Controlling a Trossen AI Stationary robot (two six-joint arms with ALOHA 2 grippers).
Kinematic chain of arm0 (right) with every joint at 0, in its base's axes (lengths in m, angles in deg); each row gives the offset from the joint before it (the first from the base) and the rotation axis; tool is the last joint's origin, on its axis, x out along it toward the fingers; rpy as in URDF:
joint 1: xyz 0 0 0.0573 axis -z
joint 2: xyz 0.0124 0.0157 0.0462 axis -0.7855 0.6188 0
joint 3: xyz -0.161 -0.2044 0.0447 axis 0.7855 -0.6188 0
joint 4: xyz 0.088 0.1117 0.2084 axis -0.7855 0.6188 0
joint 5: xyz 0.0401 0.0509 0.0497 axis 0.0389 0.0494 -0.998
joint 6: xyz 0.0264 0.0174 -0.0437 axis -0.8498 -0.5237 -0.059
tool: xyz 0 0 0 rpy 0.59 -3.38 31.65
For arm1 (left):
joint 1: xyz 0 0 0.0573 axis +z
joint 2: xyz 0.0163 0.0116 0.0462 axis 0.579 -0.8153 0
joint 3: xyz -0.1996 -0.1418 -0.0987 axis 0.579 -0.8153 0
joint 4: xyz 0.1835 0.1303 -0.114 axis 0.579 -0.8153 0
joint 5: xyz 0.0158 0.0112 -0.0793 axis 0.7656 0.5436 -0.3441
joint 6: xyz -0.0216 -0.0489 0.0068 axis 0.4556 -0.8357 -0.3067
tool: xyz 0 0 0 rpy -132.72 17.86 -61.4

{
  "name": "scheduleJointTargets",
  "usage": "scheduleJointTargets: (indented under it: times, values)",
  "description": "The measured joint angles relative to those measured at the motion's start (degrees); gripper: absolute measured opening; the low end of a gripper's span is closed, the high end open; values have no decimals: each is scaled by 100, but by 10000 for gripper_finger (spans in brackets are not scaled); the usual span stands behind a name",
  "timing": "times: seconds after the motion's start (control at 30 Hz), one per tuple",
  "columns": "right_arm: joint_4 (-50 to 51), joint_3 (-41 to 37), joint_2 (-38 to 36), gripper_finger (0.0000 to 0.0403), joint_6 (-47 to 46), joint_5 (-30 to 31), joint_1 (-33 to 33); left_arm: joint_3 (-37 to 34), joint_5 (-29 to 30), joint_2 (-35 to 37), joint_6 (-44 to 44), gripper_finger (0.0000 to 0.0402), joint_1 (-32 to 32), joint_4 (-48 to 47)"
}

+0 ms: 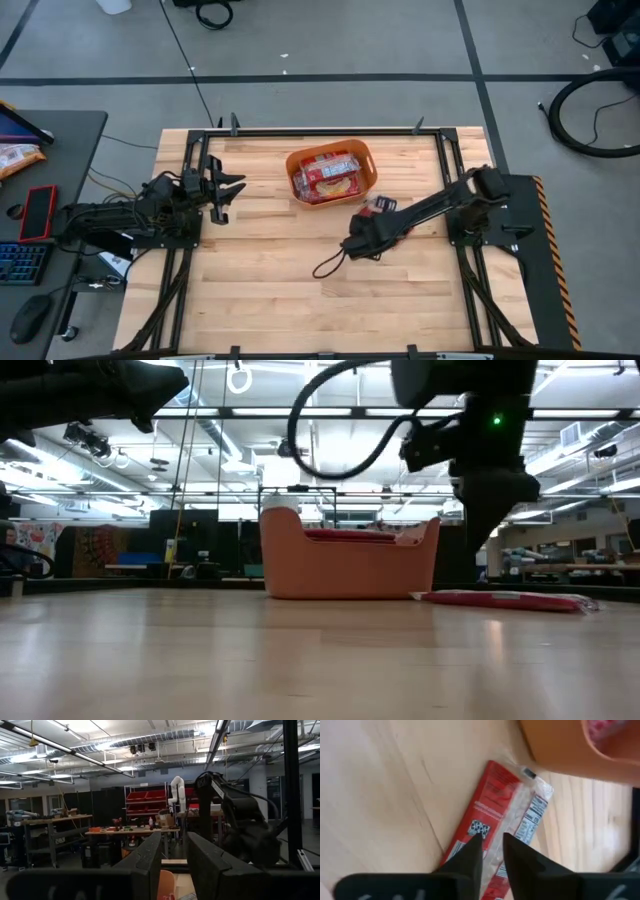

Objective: Sort popcorn bags into baskets
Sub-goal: Put the red popcorn bag into the orange bin

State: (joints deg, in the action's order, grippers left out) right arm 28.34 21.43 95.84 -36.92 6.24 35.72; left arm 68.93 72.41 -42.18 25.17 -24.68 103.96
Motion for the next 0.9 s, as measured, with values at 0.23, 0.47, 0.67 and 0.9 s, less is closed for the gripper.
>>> scheduleJointTargets:
  times: [0.23, 0.47, 0.67, 0.9]
  values:
    - [-1181, -1033, -522, 158, -715, -167, 0, 2, 0, -1, 0, 94, 1, 0]
    - [-1738, -1552, -348, 215, -744, -275, 0, 1, 0, -1, 2, 94, 1, -2]
    - [-1830, -1827, -389, 205, -570, -338, 0, 2, 0, -2, 4, 94, 1, -2]
    - [-1807, -1945, -392, 127, -66, -418, -7, 2, 0, -1, 4, 94, 2, -2]
